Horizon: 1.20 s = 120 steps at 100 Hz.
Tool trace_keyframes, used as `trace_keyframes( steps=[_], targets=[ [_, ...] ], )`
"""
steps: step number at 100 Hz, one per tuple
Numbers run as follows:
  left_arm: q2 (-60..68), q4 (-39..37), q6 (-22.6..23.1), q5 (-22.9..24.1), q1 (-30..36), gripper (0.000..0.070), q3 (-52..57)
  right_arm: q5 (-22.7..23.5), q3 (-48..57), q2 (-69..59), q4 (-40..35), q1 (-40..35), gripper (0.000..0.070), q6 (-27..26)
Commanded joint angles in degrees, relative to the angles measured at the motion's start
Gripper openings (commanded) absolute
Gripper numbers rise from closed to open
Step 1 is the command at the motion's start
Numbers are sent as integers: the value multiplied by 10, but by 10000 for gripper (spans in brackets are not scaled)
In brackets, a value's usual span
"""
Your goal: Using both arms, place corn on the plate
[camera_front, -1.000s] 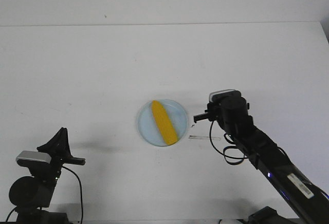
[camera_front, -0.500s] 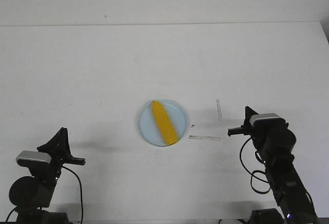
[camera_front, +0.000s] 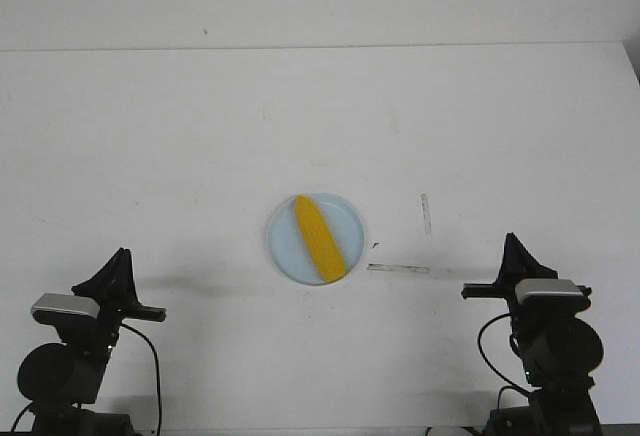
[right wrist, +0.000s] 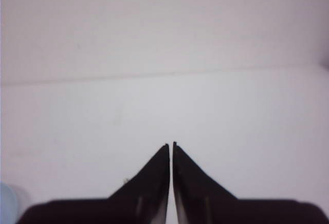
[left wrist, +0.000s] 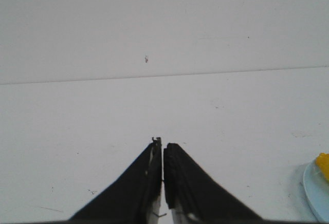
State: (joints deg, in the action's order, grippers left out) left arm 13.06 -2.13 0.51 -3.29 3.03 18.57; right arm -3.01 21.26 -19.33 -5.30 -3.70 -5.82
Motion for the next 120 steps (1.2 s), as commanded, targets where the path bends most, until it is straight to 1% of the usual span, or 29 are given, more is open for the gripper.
trace_keyframes(
  steps=[1, 15, 33, 60, 112, 120],
  targets=[
    [-1, -5, 3, -1, -1, 1, 3, 0, 2, 28, -9, -1, 9, -1],
    [-1, -5, 3, -1, -1, 1, 3, 0, 2, 83, -21, -1, 9, -1],
    [-1, -5, 3, -1, -1, 1, 3, 0, 2, 119, -20, -1, 9, -1],
    [-1, -5, 3, -1, -1, 1, 3, 0, 2, 122, -7, -1, 9, -1],
    [-1, -6, 3, -1, -1, 1, 3, 0, 2, 122, -7, -1, 9, -1],
    [-13, 5, 8, 0, -1, 1, 3, 0, 2, 122, -7, -1, 9, -1]
  ],
)
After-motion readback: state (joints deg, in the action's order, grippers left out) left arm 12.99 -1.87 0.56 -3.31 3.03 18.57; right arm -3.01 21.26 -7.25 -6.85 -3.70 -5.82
